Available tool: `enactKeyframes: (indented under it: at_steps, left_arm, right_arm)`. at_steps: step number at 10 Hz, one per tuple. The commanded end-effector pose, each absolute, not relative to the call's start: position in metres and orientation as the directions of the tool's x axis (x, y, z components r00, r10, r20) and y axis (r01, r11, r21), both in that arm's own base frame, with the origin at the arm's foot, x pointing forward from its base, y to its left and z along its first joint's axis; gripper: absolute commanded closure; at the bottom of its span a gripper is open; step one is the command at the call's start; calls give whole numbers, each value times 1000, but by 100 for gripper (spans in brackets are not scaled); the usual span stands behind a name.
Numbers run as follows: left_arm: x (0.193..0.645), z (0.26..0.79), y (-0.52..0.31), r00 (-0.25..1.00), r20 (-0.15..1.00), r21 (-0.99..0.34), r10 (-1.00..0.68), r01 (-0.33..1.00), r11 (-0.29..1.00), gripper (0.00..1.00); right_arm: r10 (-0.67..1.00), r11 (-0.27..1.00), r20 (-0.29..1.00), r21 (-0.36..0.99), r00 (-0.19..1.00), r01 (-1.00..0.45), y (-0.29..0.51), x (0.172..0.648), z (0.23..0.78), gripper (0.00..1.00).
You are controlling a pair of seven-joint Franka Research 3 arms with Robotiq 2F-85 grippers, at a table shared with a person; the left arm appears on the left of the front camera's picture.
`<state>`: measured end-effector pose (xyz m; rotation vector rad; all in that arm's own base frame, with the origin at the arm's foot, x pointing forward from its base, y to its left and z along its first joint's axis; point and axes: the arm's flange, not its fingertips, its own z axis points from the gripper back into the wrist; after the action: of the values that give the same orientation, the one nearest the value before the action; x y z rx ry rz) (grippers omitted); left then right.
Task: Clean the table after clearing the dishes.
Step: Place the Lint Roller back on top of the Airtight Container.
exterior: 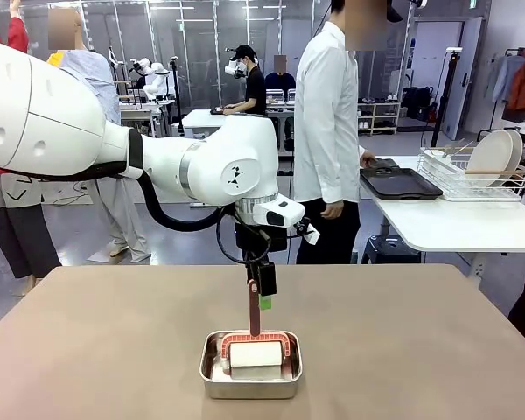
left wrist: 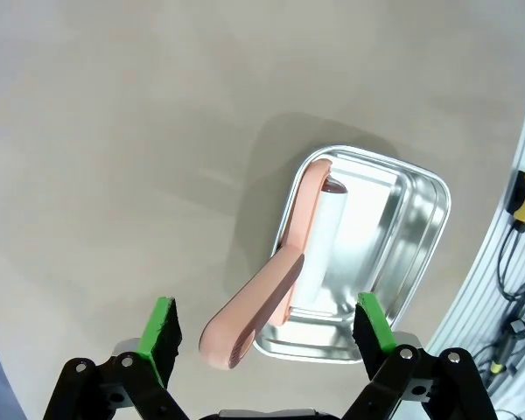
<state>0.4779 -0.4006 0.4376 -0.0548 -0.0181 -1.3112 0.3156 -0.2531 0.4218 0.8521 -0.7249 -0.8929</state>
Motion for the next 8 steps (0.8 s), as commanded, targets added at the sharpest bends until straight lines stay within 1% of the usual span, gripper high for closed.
enactKeyframes:
  at_steps: [1,8]
  left_arm:
    - [475,441,-396,267,57,-15,-962,964,267,0]
    - [478,438,-401,257,44,-30,-965,966,256,0]
  right_arm:
    - [-873,366,184,860,452,356,-254,314,423,0]
    - [-873,366,184,860,452,356,-254,314,423,0]
